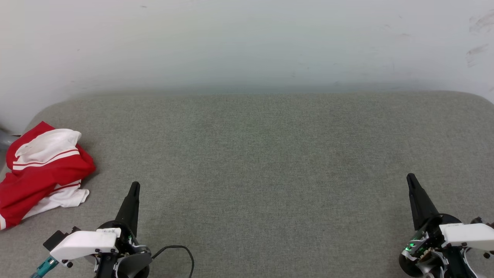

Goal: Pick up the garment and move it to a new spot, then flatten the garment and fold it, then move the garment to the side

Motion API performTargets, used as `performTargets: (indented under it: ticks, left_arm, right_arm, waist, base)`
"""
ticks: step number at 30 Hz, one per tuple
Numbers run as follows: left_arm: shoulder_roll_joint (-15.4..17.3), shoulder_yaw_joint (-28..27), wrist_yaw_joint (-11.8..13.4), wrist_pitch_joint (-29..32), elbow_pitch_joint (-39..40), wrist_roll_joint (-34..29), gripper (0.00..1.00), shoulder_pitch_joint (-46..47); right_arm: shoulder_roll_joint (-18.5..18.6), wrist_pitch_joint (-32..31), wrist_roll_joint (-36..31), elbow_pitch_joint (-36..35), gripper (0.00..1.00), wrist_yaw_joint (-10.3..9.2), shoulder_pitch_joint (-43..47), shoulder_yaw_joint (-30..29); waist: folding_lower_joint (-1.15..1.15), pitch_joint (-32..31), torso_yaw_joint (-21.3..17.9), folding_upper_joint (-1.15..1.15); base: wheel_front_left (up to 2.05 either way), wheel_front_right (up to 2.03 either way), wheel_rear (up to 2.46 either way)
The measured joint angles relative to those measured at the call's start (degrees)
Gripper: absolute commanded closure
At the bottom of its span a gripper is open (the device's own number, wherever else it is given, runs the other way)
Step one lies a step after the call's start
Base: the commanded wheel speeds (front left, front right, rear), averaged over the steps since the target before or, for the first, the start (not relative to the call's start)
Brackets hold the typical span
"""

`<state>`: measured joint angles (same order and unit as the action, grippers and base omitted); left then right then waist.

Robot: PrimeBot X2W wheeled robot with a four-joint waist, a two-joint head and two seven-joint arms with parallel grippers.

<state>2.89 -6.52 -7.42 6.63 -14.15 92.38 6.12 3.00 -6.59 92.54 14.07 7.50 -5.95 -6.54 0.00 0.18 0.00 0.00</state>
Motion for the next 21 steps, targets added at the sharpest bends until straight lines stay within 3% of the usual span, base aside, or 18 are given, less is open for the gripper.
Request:
performTargets:
  ticks: [21]
  left_arm:
    - [0.0,0.0,0.0,0.0,0.0,0.0,1.0,0.0]
  right_arm:
    - [0.0,0.0,0.0,0.0,1.0,0.0,0.0,0.0]
  waist:
    - [0.0,0.0,0.0,0.0]
  base:
    - [0.0,0.0,0.0]
